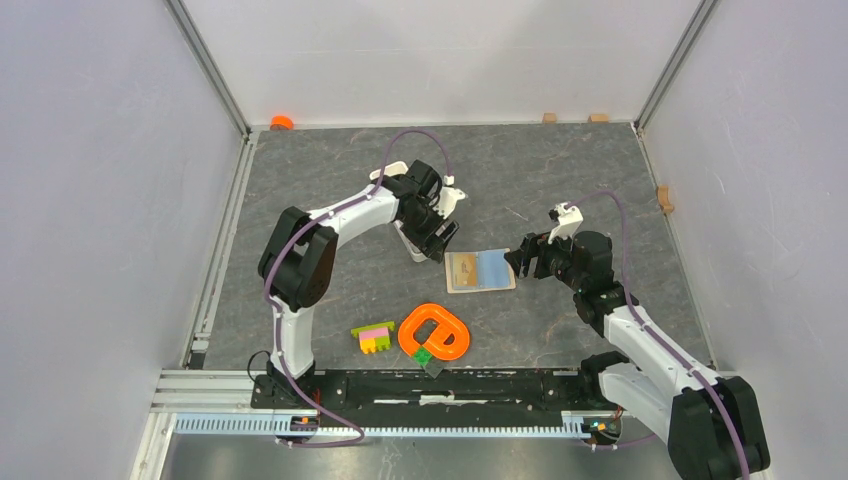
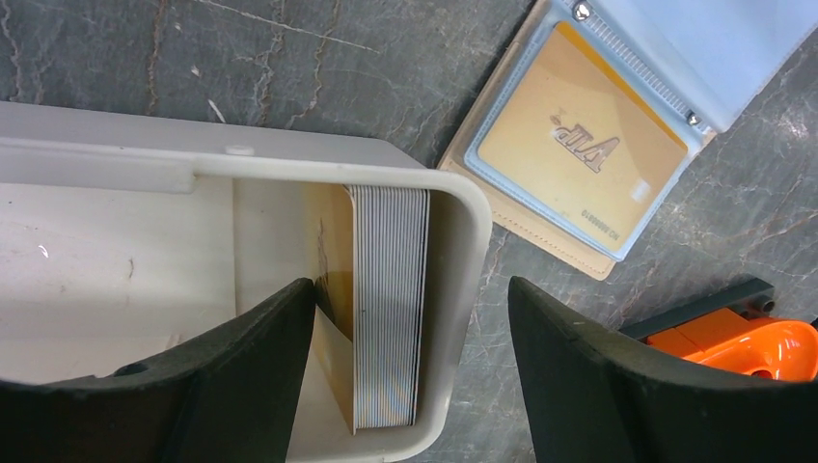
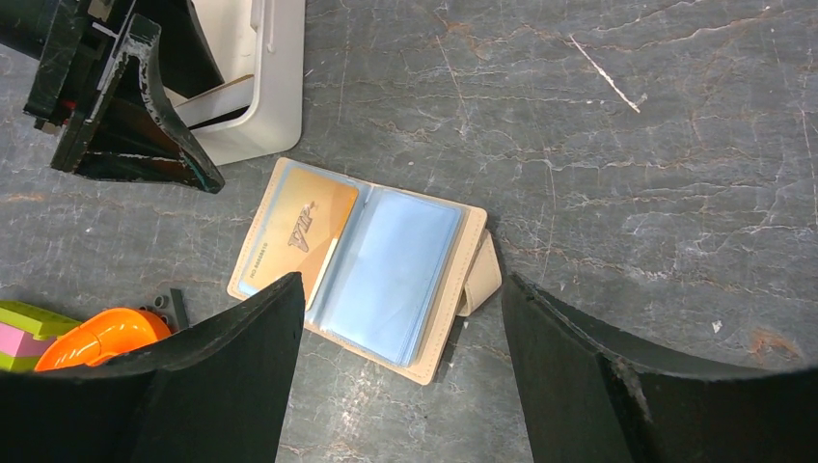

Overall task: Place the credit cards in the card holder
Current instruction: Pick up the credit card from the storage box.

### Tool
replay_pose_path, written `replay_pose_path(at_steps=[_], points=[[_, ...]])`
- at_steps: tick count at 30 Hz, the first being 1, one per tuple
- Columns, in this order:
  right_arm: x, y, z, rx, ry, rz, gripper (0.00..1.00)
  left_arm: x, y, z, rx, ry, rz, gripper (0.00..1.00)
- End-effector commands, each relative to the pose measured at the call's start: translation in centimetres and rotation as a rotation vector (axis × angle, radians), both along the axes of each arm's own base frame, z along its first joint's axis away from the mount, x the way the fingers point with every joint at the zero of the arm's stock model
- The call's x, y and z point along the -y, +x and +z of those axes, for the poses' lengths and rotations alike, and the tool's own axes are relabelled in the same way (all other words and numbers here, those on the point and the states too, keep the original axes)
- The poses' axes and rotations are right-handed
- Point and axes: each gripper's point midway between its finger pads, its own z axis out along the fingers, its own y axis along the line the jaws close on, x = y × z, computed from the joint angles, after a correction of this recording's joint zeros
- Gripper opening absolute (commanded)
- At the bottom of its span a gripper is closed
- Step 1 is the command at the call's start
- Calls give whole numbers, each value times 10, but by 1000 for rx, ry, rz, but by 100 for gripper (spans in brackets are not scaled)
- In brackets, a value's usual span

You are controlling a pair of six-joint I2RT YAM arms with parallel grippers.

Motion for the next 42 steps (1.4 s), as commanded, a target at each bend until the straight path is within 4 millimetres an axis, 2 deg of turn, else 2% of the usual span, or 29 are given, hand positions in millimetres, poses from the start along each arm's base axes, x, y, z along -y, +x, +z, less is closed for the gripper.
replay_pose_path(at_steps=[1,8,16,28,42], points=[[-1,4,6,32,16,0,79,12,-2,37,38,-74,-65,79],[-1,5,5,28,16,-1,80,14,-6,46,34,-95,-75,79],[0,4,4,23,16,-1,79,13,-6,49,37,-94,-74,67],[0,4,4,21,20,-1,79,12,-5,53,44,-97,-75,56],[-1,4,2,15,21,4,80,13,-9,55,-16,-140,-81,53]])
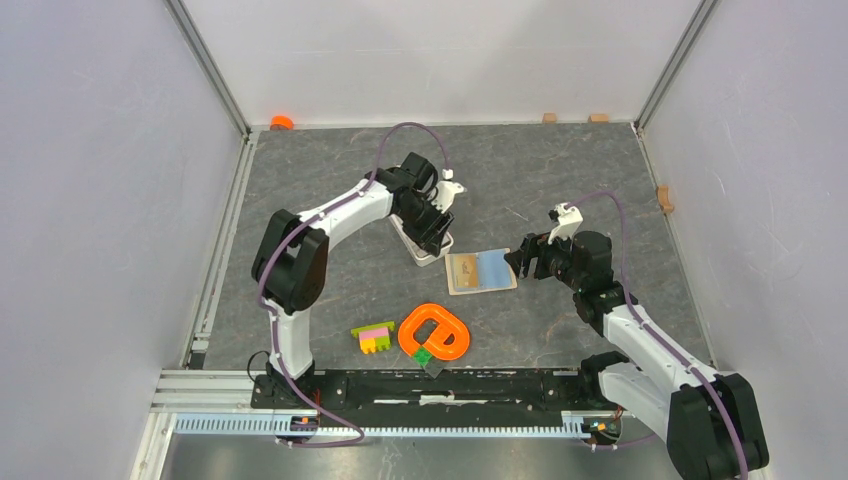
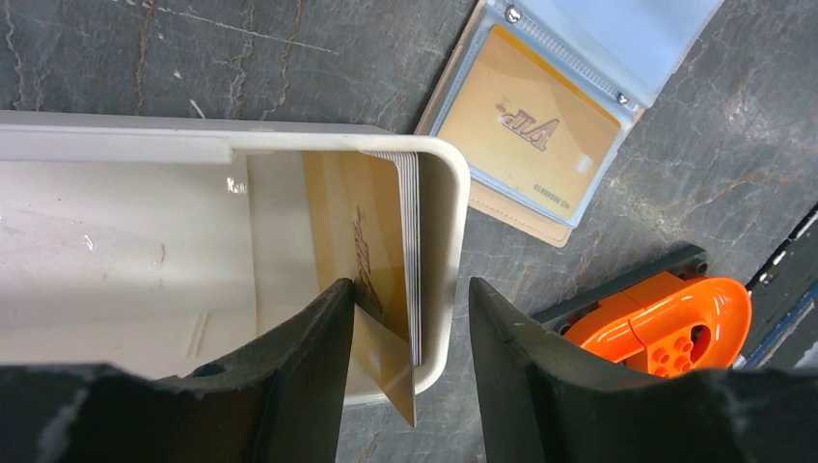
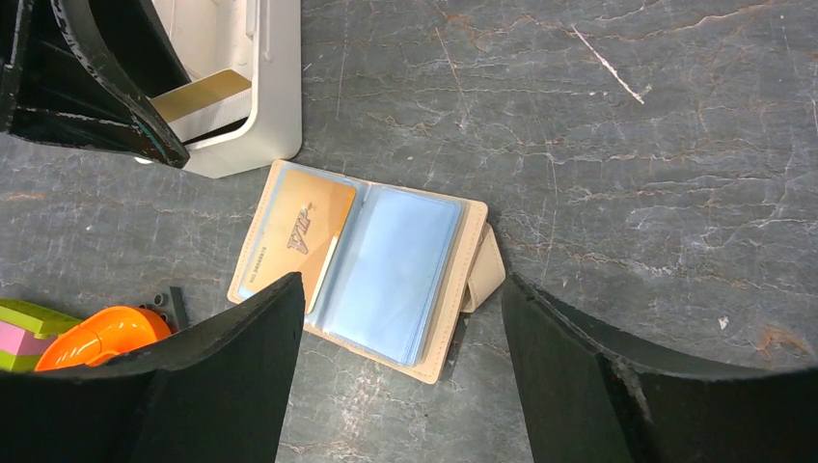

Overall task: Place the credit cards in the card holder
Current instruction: Pick up the credit card from the storage box.

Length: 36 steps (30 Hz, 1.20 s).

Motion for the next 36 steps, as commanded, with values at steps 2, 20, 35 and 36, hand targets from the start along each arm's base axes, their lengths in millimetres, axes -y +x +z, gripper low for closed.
replay_pose_path(at_steps=[2,20,35,36], points=[[-2,4,7,32,16,7,80,9,0,30,3,-88,-43,52],[-2,4,7,31,17,8,79,-1,8,24,-19,-86,-13,19],[2,5,9,43,10,-11,80,-21,39,52,195,-32,121,2],[2,6,13,53,9,-10,79,-23,41,57,215,-33,137,2]])
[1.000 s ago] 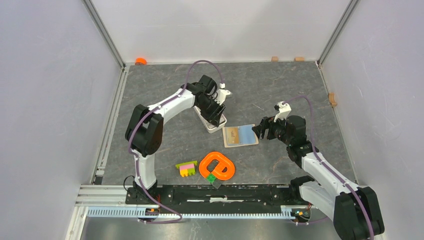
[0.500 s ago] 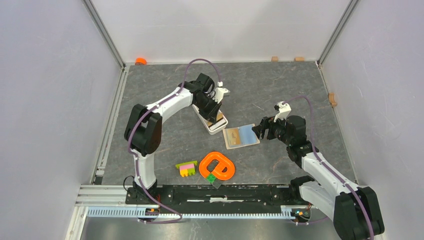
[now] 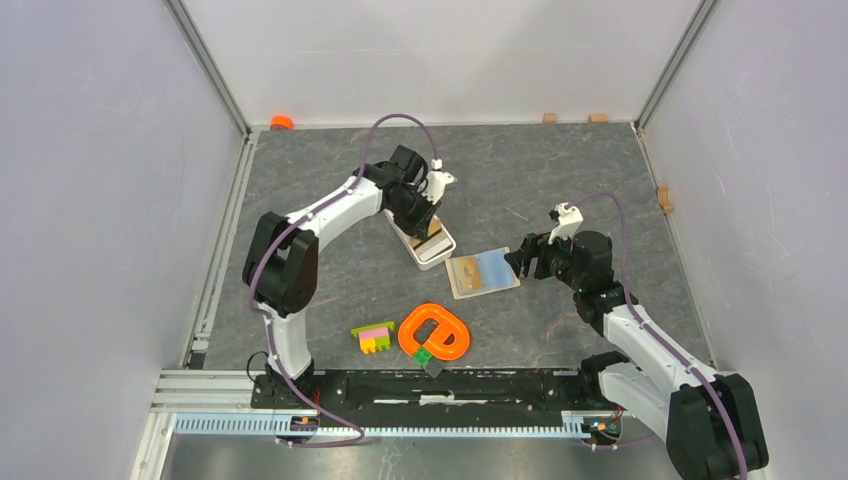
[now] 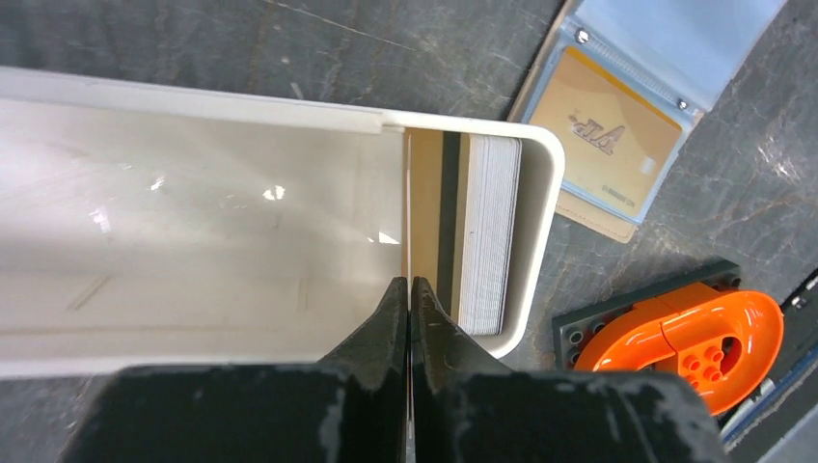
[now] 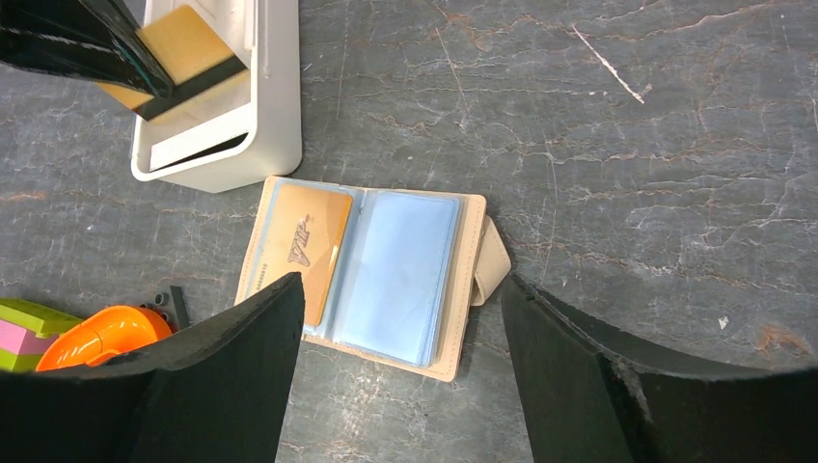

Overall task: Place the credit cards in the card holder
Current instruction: Pick up the credit card from the storage box.

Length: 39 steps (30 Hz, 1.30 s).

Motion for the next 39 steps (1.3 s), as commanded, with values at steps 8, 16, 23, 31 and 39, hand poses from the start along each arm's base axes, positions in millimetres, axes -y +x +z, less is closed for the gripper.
replay_pose_path(at_steps=[8,16,23,31,39], points=[[-13,-4,44,141,77,77,90,-11,31,126,403,-183,235,2],[-54,-44,122,295,332,350,91,29,-39,192,441,-586,165,2],[-73,-68,165,298,507,508,91,77,-114,211,299,-803,-9,2],[-83,-81,194,333,533,603,67,95,-153,215,221,-882,-105,2],[-88,-87,205,334,555,660,40,103,-165,209,198,-872,-148,2]])
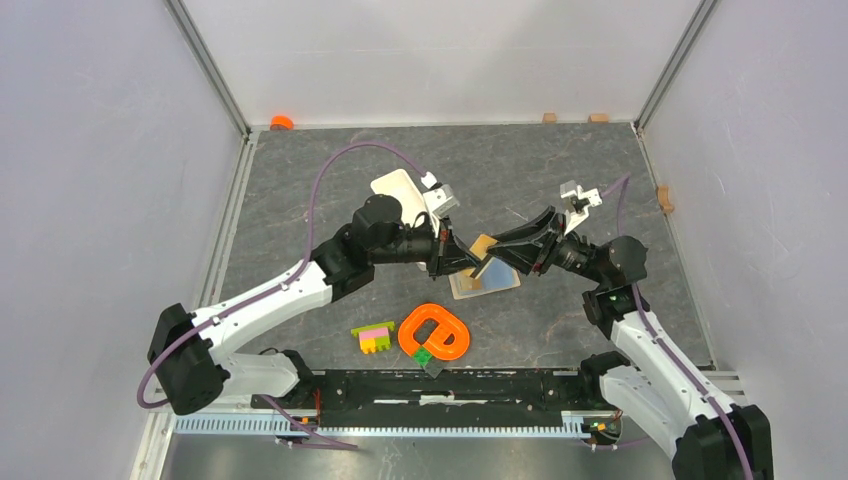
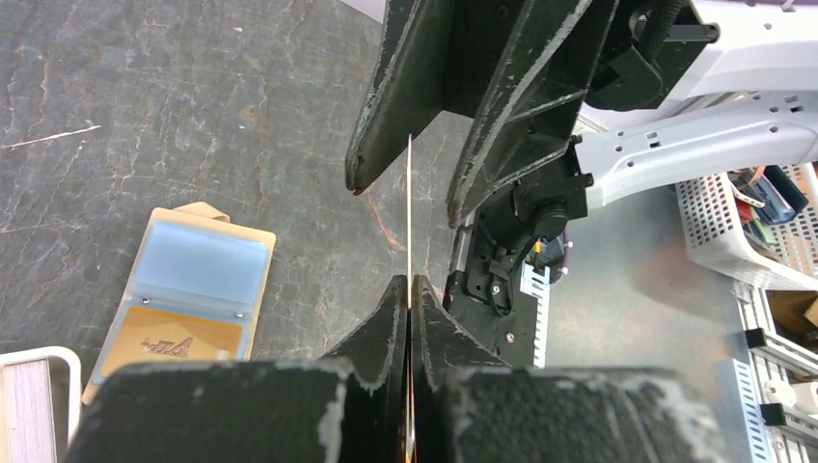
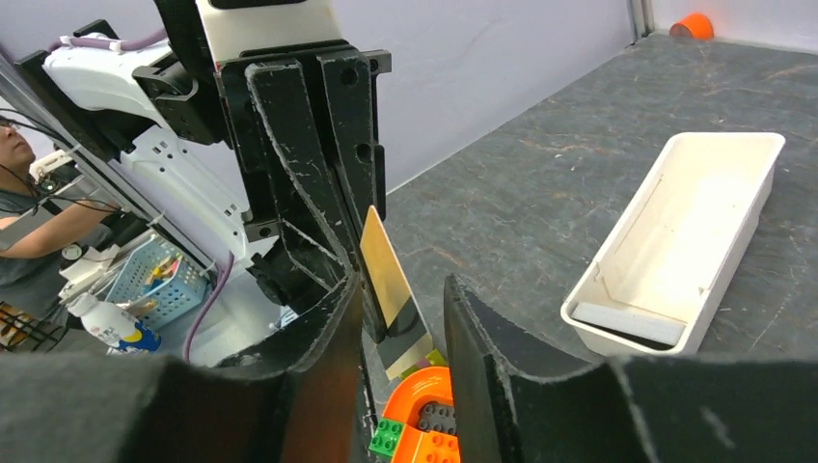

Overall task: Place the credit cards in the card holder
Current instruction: Pick up the credit card from the storage box.

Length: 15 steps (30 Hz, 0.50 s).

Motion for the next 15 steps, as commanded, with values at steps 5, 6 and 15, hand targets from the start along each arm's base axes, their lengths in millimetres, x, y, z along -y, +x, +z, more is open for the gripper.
replay_pose_path(at_steps=[5,6,15], points=[[-6,-18,28,71,60,109,1,6,-9,15,20,-52,-23,2],[-7,-19,28,70,57,111,0,5,-8,15,24,-52,-17,2],[-1,2,0,75,-147,9,0,-14,-1,30,91,-111,106,99]])
